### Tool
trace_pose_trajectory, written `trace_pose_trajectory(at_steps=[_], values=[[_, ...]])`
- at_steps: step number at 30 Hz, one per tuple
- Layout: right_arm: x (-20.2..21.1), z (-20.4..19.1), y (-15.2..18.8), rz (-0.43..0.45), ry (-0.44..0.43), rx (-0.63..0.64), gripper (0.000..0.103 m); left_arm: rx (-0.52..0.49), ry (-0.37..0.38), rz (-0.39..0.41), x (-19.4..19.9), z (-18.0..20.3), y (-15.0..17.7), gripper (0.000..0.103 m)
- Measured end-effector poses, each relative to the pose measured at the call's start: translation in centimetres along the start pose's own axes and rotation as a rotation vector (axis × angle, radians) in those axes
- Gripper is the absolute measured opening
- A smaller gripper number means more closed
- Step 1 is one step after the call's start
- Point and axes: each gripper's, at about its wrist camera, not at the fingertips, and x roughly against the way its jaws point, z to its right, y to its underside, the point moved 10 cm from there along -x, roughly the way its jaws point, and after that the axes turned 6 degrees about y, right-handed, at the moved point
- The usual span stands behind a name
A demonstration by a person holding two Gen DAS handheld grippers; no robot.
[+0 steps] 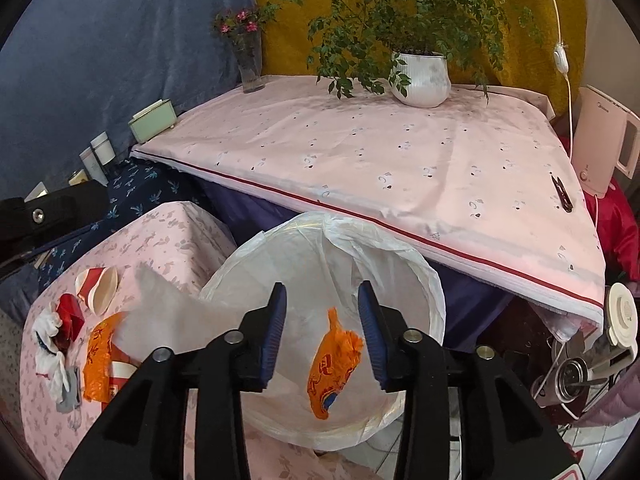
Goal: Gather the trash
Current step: 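Open the right tool to drop the orange bag into the bin, then move the right tool back and grasp the large orange printed bag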
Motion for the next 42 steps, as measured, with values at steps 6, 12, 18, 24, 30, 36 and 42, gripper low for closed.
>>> trace_pose_trajectory(at_steps=[6, 12, 18, 24, 30, 36, 42], values=[[0.9, -0.2, 0.2, 0.012, 0.006, 0.013, 0.051, 0.010, -0.039, -0.010, -0.3, -1.2, 1.0, 0.056], [1.8, -1.1, 0.5, 0.024, -0.001, 0.033, 0.055, 0.054, -0.084, -0.015, 0.4, -3.6, 2.0, 0.061], [2.7, -3.1, 1.2, 0.023, -0.028, 0.064, 0.057, 0.099, -0.138, -0.008, 1.8, -6.3, 3.3, 0.063], [3.5, -5.7, 2.0, 0.020, -0.060, 0.106, 0.059, 0.153, -0.184, -0.004, 3.4, -9.3, 4.8, 0.066], [4.2, -8.3, 3.1, 0.012, -0.094, 0.141, 0.059, 0.213, -0.236, -0.003, 5.2, -12.8, 6.4, 0.066], [4.8, -11.0, 4.0, 0.004, -0.126, 0.180, 0.059, 0.261, -0.286, 0.006, 7.3, -16.1, 8.1, 0.066], [5.1, -13.9, 5.5, -0.017, -0.167, 0.218, 0.059, 0.309, -0.346, 0.015, 9.3, -19.4, 9.4, 0.068]])
